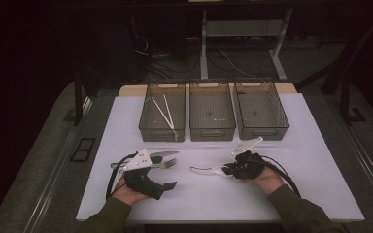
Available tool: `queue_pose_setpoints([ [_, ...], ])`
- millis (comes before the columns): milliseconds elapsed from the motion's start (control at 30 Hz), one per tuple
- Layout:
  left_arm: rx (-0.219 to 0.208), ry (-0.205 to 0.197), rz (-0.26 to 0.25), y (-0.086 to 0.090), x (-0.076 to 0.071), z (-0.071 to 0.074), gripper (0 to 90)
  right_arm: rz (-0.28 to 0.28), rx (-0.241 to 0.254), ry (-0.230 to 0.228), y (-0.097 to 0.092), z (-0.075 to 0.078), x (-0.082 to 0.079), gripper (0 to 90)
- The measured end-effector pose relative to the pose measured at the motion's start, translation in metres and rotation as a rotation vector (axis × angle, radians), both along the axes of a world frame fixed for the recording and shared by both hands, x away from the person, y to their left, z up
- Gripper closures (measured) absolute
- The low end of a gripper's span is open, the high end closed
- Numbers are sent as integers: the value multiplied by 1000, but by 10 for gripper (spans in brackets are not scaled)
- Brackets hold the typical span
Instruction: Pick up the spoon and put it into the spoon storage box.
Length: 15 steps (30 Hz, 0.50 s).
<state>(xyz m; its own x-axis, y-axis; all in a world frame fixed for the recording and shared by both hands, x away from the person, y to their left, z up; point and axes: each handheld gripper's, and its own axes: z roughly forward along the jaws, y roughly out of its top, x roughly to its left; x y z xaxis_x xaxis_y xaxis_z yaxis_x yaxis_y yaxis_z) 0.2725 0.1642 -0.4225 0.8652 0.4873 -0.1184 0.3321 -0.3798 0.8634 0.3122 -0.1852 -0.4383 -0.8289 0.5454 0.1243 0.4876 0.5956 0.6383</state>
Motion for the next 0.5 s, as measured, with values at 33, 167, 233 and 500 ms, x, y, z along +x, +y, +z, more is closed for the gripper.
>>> queue_pose_setpoints([
  [33,-2,-1,0,0,0,0,0,-2,-1,-1,0,0,0,810],
  [167,-4,-3,-3,0,0,0,0,-7,0,-2,0,1,0,814],
  [233,-6,-4,-3,0,0,0,0,-12,-2,-5,0,1,0,815],
  [500,-2,-3,-6,0,0,0,0,-60,17,-26,-11,9,3,818],
])
